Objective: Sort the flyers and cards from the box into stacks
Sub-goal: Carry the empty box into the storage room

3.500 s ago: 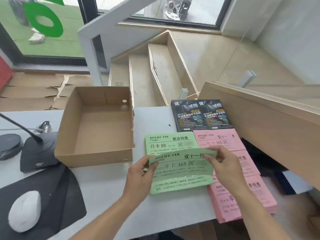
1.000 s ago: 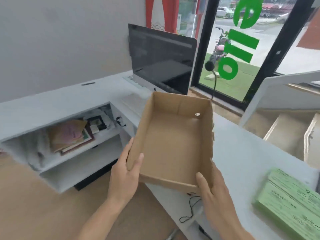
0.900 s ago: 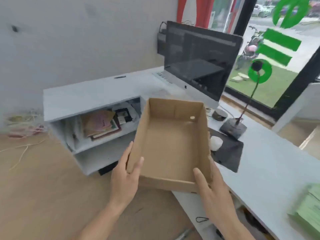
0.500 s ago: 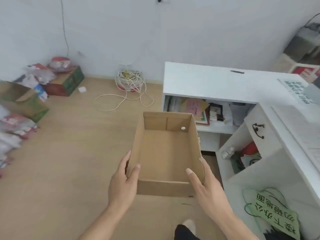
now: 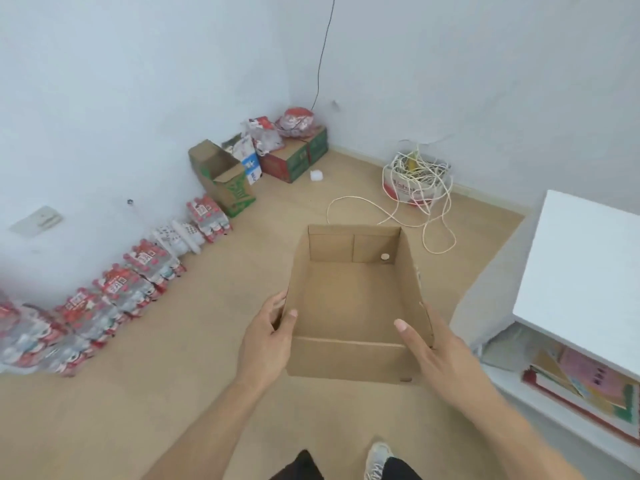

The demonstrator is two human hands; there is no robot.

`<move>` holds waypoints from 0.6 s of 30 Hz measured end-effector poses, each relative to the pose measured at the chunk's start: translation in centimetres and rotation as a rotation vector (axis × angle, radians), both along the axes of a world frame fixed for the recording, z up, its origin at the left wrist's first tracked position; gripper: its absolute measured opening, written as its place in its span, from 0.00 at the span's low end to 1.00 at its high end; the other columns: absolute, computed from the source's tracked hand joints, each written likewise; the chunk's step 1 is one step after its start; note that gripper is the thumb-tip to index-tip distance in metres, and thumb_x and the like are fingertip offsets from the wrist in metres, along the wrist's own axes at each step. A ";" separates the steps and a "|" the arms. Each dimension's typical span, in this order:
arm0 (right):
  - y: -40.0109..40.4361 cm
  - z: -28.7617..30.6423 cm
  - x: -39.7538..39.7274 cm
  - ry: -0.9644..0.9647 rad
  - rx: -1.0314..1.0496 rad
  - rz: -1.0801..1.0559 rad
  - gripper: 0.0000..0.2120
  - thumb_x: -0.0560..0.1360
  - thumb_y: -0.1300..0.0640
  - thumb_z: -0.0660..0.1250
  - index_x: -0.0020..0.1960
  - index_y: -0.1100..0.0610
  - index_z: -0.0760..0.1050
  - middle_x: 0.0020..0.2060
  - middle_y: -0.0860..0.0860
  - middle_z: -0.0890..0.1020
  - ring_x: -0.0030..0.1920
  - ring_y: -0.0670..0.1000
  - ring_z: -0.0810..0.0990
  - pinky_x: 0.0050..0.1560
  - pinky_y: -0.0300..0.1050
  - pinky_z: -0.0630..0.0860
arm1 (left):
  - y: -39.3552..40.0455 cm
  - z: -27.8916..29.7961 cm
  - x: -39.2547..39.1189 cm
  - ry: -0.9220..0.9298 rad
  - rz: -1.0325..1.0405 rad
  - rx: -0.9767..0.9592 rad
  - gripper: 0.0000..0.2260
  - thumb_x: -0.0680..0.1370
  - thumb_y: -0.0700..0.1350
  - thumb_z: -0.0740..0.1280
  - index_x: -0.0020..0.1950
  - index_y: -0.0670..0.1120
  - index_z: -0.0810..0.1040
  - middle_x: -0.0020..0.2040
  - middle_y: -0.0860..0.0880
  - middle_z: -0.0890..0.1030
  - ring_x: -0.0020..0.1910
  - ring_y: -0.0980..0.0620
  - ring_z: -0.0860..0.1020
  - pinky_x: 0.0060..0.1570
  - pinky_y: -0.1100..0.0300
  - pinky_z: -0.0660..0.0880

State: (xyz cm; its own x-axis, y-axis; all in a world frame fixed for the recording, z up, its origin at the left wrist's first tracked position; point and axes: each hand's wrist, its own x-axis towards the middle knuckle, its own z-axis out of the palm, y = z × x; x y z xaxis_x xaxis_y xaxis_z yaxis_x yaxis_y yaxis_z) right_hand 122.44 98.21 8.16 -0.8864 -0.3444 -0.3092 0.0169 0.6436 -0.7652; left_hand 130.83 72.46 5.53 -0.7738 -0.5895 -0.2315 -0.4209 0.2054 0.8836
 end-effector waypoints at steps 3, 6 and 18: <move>-2.9 0.5 -7.7 -0.059 0.042 0.119 0.36 0.78 0.31 0.57 0.81 0.42 0.49 0.44 0.43 0.77 0.45 0.45 0.78 0.50 0.42 0.71 | -1.9 0.3 -4.6 -0.001 0.086 0.031 0.15 0.83 0.47 0.65 0.67 0.61 0.74 0.61 0.59 0.82 0.64 0.60 0.77 0.65 0.57 0.72; -6.8 0.8 -14.1 -0.039 0.018 0.240 0.33 0.78 0.32 0.57 0.79 0.39 0.51 0.59 0.41 0.75 0.54 0.43 0.76 0.57 0.42 0.68 | -4.4 0.4 -8.5 -0.024 0.165 0.043 0.15 0.80 0.56 0.66 0.66 0.65 0.74 0.61 0.60 0.82 0.63 0.61 0.78 0.64 0.52 0.74; -24.8 -2.6 -41.7 -0.007 0.056 0.464 0.28 0.79 0.35 0.60 0.76 0.38 0.57 0.65 0.33 0.73 0.60 0.45 0.76 0.54 0.40 0.67 | -20.1 -4.0 -33.0 -0.080 0.365 0.104 0.12 0.83 0.50 0.63 0.66 0.58 0.75 0.54 0.57 0.83 0.52 0.63 0.79 0.46 0.61 0.71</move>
State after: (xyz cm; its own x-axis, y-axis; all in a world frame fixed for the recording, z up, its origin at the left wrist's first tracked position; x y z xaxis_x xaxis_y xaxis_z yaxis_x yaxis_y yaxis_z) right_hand 80.74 73.43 5.53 -0.6407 -0.6865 -0.3440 -0.2774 0.6246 -0.7300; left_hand 97.86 52.35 1.49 -0.4949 -0.7926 -0.3561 -0.5181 -0.0598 0.8532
